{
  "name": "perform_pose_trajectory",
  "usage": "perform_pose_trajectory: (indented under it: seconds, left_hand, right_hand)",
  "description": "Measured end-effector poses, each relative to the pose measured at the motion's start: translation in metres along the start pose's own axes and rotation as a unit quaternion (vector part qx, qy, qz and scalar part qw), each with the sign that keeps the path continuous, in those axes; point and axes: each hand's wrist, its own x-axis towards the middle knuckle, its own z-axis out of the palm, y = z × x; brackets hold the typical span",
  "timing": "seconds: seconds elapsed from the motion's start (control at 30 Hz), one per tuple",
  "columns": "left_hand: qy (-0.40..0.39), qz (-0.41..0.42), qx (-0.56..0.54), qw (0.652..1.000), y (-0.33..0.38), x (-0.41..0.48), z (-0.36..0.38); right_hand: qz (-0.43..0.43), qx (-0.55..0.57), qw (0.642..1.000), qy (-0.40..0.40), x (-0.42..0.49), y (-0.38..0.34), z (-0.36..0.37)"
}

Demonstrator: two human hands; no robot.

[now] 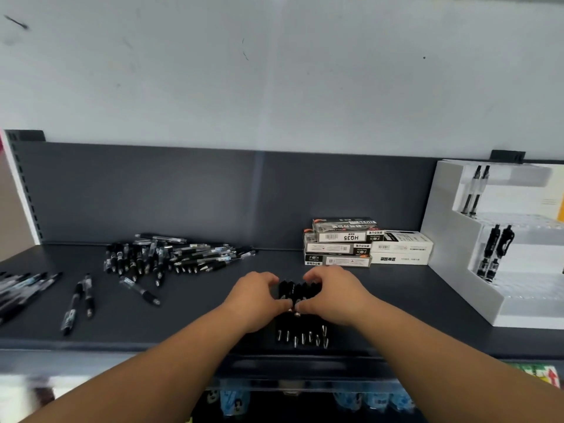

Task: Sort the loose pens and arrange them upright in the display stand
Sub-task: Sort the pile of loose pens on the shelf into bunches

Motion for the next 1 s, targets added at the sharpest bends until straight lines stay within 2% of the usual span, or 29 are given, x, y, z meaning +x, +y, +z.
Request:
perform_pose_trajectory:
  seconds: [0.3,0.47,0.73,1.0]
  left_hand:
    - [0.076,0.030,0.121,0.989,-0.066,0.001,-0.046]
    - [0.085,0.020,0.153,0.984,-0.123,0.008,-0.083]
    - [0.058,0.037,0.148,0.987,-0.192,0.048,-0.125]
    - [0.015,0.100,0.133,0.986,-0.199,0.104,-0.127]
  right_hand:
    - [-0.071,-0.045,0.996,0.013,0.030,-0.061,0.028]
    - [-0.096,-0.054,0.994,-0.016,0.059,-0.105,0.055]
    - [-0.053,-0.058,0.997,-0.024,0.112,-0.146,0.094]
    - [0.010,-0.085,0.996,-0.013,0.146,-0.147,0.105]
